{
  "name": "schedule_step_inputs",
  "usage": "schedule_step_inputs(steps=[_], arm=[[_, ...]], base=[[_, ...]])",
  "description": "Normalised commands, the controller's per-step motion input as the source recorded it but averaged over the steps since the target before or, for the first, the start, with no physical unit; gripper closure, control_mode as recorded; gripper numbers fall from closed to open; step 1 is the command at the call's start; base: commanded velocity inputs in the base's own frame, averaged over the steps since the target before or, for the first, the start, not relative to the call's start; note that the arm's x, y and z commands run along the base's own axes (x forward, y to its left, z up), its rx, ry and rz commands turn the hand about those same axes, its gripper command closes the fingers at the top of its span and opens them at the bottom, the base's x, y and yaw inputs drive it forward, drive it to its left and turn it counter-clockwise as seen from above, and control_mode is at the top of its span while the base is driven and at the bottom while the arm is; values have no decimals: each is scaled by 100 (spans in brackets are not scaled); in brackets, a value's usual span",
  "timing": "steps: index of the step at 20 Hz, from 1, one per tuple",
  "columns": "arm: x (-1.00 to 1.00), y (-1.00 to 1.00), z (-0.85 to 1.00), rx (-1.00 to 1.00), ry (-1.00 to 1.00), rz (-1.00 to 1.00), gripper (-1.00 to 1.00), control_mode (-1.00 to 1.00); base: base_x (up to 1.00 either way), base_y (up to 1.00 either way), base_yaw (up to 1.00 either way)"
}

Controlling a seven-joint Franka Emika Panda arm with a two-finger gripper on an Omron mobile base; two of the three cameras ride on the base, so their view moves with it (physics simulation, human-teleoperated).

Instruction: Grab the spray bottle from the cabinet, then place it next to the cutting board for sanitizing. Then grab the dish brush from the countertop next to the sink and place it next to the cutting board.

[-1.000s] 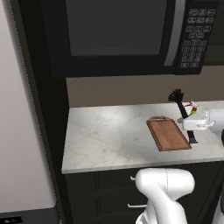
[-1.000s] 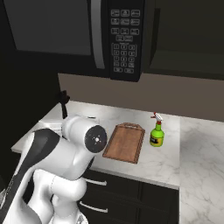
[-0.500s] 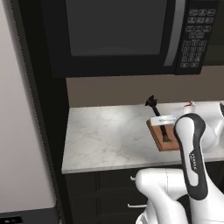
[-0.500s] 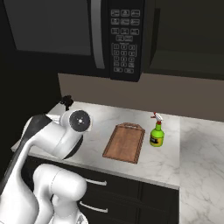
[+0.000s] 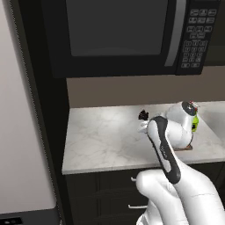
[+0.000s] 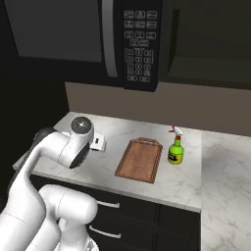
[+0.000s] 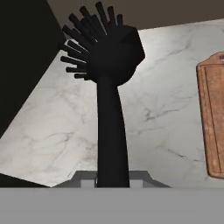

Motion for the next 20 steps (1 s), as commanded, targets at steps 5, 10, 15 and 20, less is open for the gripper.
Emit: schedule_step_inputs(steps=[5, 10, 15, 20], arm=[[22, -11, -51, -23, 34, -22, 100, -100], [45, 0, -51, -20, 32, -23, 100, -100], [59, -5, -45, -21, 35, -15, 100, -100], [51, -23, -21, -15, 18, -2, 100, -100]], base=[[0, 0, 0], [0, 0, 0], [0, 0, 0], [0, 0, 0]])
